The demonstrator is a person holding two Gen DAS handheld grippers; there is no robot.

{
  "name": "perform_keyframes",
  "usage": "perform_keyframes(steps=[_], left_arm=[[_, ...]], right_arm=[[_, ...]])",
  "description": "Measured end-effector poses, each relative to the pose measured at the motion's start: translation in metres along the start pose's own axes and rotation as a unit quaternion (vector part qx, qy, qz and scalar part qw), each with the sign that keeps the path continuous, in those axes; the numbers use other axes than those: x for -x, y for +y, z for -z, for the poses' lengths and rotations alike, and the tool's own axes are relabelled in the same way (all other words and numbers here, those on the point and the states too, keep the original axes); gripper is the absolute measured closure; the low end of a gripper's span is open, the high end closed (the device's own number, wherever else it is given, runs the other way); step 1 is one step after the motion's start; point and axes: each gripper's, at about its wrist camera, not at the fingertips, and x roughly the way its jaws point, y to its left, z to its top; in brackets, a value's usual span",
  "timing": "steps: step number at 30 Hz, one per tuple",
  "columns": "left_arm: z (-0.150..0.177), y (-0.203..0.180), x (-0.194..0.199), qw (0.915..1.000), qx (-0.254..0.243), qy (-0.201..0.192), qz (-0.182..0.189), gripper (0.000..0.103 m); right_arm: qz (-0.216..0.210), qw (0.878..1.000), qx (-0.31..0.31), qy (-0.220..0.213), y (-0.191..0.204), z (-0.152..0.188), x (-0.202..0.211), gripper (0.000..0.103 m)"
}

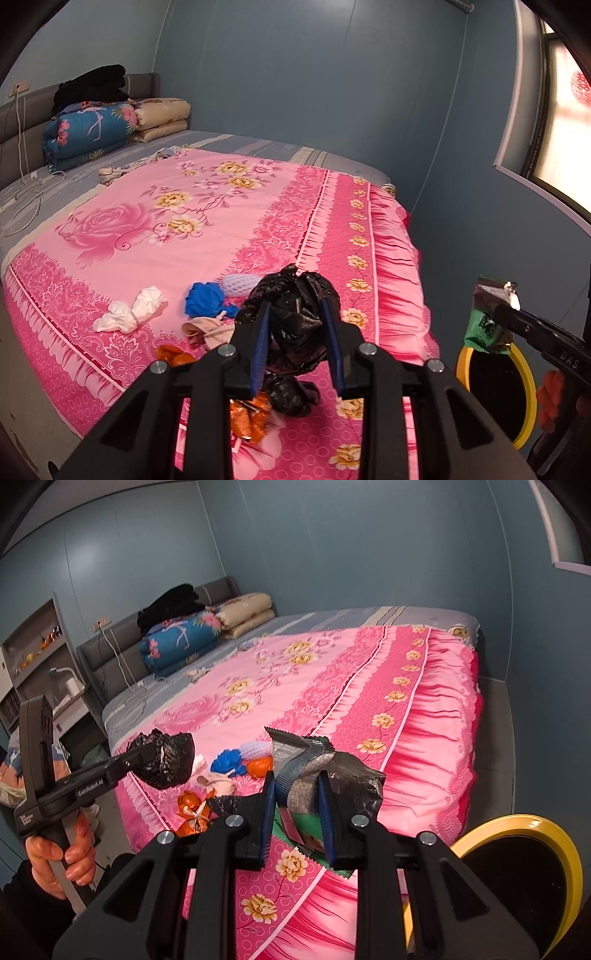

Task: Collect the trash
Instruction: 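Lift the black bag and foil wrapper and carry them to the bin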

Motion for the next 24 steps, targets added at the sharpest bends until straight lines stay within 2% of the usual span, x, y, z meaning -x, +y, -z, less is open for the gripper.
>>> perform_keyframes(steps=[8,13,24], left_arm=[[-0.002,-0.033,0.004,0.9995,-0.022,-0.004,0.020,0.077],[-0.002,-0.052,0.001,0.9987,-0.023,0.004,0.046,0.077],[0.004,-0.101,-0.003,0.9952,-0.063,0.017,0.073,0.077]], right_arm=[[0.007,0.999,-0.015,-0.034,-0.016,-0.005,0.028,0.082],[0.012,0.998,-0.026,-0.053,-0.027,-0.006,0.046,0.082],[0.045,0.994,-0.045,-0.089,-0.055,-0.004,0.088,0.081]])
